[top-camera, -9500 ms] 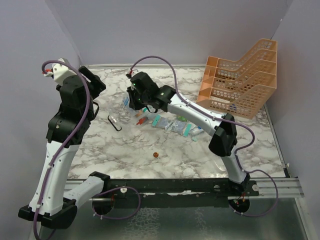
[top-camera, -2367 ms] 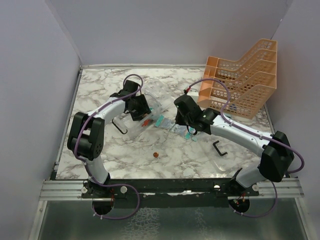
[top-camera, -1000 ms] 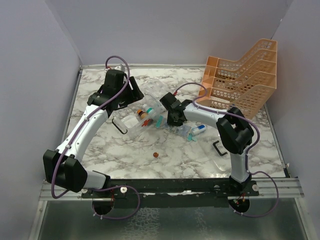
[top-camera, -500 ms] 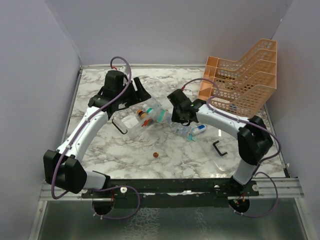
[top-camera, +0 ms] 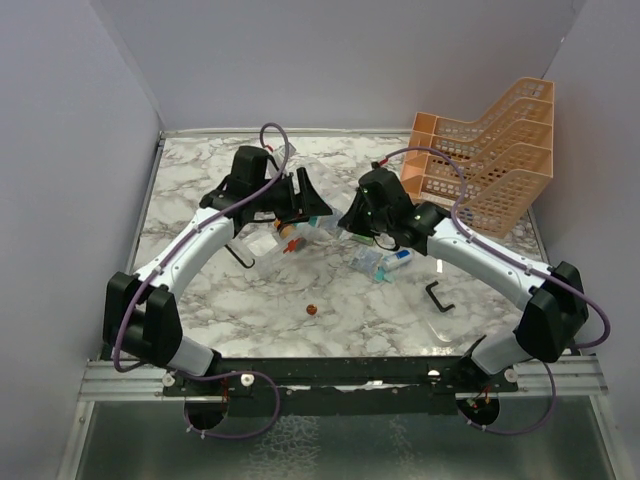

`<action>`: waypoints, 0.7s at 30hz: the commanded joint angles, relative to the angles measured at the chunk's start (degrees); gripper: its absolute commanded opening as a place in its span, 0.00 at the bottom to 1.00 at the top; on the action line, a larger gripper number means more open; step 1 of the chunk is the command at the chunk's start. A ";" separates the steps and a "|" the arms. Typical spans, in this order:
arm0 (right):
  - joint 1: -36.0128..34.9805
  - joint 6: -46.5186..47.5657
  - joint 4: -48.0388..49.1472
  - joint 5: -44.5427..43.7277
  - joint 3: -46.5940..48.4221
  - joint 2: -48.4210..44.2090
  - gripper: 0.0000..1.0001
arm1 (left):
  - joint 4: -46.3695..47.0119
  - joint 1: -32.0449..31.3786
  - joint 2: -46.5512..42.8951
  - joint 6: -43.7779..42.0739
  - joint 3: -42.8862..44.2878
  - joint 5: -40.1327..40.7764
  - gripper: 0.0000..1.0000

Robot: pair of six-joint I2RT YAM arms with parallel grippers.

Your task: Organize the medicine kit

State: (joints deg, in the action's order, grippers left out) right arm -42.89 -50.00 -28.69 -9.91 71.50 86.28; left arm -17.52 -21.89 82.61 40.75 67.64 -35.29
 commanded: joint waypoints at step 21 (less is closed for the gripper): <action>-0.17 5.62 0.30 -2.94 -0.96 -6.95 0.52 | -13.16 0.69 4.48 -30.29 13.34 1.19 0.09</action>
State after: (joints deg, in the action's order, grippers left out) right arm -42.83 -45.78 -26.26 -8.71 71.07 84.27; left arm -25.89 -22.06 88.68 23.94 76.29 -37.21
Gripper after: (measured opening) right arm 0.502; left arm 0.167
